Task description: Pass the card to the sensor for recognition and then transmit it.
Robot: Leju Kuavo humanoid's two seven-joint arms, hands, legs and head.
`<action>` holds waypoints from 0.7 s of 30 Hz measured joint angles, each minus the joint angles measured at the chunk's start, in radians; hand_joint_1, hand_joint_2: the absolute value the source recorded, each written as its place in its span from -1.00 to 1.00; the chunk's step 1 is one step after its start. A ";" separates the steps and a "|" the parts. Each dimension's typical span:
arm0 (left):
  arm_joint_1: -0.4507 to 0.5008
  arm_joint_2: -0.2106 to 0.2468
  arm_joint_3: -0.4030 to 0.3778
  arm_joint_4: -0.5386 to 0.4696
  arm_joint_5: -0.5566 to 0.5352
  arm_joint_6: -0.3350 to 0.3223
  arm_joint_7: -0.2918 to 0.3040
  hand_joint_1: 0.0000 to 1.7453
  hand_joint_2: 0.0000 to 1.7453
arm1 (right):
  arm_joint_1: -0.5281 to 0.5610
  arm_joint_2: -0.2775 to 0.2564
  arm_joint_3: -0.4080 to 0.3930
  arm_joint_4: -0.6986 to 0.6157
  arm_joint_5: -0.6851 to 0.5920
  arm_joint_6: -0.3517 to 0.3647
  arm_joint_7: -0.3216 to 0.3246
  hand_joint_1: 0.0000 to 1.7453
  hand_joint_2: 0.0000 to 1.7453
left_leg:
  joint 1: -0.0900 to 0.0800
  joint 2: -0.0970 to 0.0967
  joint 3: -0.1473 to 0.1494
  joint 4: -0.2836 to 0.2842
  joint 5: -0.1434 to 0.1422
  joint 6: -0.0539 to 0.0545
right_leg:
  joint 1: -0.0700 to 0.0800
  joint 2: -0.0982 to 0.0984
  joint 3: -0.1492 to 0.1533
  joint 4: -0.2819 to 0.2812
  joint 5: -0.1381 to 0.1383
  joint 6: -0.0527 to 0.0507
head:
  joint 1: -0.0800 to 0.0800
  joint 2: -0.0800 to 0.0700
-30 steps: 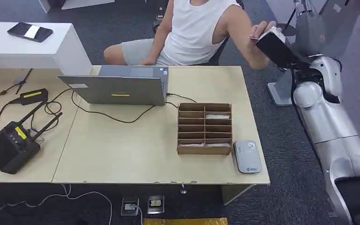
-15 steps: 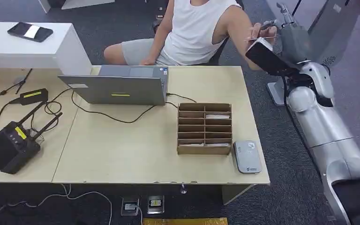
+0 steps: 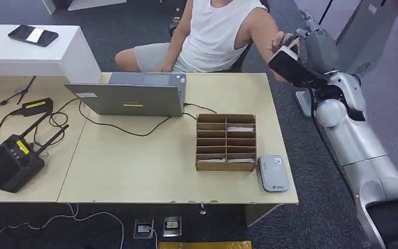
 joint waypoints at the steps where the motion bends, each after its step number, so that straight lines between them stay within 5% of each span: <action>1: 0.001 0.000 0.000 0.000 0.000 0.000 0.000 -1.00 1.00 | 0.002 0.000 0.003 -0.002 0.000 0.002 0.000 1.00 1.00 | 0.000 0.000 0.000 0.000 0.000 0.000 | 0.000 0.000 0.000 0.000 0.000 0.000 | 0.000 0.000; 12: 0.006 0.000 0.000 0.000 0.009 0.002 -0.005 -1.00 1.00 | 0.042 -0.005 0.014 -0.011 -0.030 0.033 0.015 1.00 1.00 | 0.000 0.000 0.000 0.000 0.000 0.000 | 0.000 0.000 0.000 0.000 0.000 0.000 | 0.000 0.000; 21: 0.012 0.000 0.001 0.000 0.025 0.016 0.000 -1.00 1.00 | 0.256 -0.047 -0.040 -0.016 -0.142 0.038 0.005 1.00 1.00 | 0.000 0.000 0.000 0.000 -0.001 -0.001 | 0.000 0.000 0.000 -0.001 0.000 0.000 | 0.000 0.000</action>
